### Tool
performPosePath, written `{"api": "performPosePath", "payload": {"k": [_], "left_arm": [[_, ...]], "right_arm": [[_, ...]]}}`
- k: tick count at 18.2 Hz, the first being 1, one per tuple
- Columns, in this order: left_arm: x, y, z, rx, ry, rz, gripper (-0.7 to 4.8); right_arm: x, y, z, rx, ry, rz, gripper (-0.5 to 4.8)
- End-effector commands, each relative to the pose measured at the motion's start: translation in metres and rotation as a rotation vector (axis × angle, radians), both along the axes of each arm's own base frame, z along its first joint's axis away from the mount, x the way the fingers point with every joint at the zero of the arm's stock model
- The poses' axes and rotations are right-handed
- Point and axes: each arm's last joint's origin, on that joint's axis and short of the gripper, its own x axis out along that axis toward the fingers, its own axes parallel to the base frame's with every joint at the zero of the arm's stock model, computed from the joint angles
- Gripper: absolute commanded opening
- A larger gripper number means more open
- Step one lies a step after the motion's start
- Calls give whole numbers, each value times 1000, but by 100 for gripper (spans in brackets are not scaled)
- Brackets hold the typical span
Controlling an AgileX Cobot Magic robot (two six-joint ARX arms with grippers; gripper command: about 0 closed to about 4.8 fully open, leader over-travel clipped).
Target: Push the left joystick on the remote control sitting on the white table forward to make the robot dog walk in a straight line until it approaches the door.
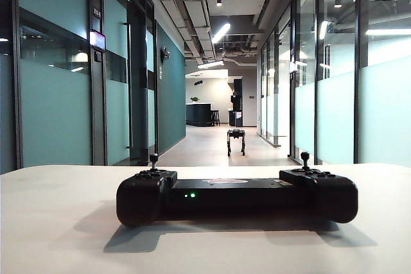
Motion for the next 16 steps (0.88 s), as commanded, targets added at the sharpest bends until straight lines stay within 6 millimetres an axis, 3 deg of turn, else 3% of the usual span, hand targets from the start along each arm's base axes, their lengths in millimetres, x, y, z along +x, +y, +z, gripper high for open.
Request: {"api": "performPosePath", "payload": {"k": [1, 6, 12, 16], "left_arm": [[0, 0, 2, 0, -12, -1, -5], [0, 0, 2, 0, -12, -1, -5], [0, 0, 2, 0, -12, -1, -5], [0, 0, 2, 0, -12, -1, -5]], "right_arm": [[-11, -7, -10, 26, -84, 11, -5], [-22, -17, -27, 30, -166, -83, -5], [-22, -18, -56, 29, -150, -89, -5], [-22, -19, -61, 28, -142, -98, -5]]}}
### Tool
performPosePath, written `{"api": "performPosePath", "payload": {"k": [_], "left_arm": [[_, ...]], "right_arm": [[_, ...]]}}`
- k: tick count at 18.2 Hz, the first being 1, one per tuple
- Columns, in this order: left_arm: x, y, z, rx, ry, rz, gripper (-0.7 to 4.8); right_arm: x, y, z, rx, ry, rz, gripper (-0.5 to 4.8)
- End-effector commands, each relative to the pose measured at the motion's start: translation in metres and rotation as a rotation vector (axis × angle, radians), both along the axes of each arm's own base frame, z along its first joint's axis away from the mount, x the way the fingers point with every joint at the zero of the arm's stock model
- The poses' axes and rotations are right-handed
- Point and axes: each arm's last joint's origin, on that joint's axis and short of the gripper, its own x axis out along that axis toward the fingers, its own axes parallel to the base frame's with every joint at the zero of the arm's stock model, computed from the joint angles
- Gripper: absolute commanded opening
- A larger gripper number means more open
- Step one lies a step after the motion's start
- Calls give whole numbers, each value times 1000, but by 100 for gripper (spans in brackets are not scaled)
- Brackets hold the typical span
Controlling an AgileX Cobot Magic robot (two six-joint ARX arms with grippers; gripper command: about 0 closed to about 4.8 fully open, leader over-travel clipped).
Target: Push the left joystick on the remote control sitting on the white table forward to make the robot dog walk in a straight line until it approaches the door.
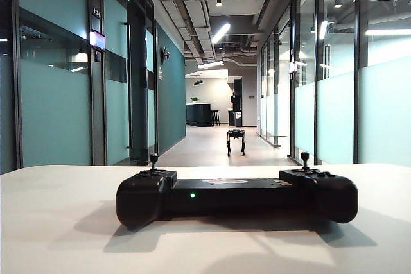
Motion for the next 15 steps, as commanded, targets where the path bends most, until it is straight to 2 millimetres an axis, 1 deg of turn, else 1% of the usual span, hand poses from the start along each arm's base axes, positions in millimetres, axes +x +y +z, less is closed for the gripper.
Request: {"api": "performPosePath", "payload": {"k": [1, 2, 7, 9, 11, 15], "left_arm": [[0, 0, 2, 1, -12, -1, -5], [0, 0, 2, 1, -12, -1, -5], [0, 0, 2, 1, -12, -1, -5], [0, 0, 2, 1, -12, -1, -5], [0, 0, 2, 1, -12, -1, -5], [0, 0, 2, 1, -12, 0, -5]], "right_arm": [[0, -2, 1, 2, -29, -18, -5], [0, -3, 1, 13, -30, -29, -5], [0, -6, 1, 188, -44, -66, -5], [0, -5, 2, 194, -45, -51, -5], [1, -4, 6, 197, -80, 5, -5], [1, -4, 8, 197, -104, 0, -5]]}}
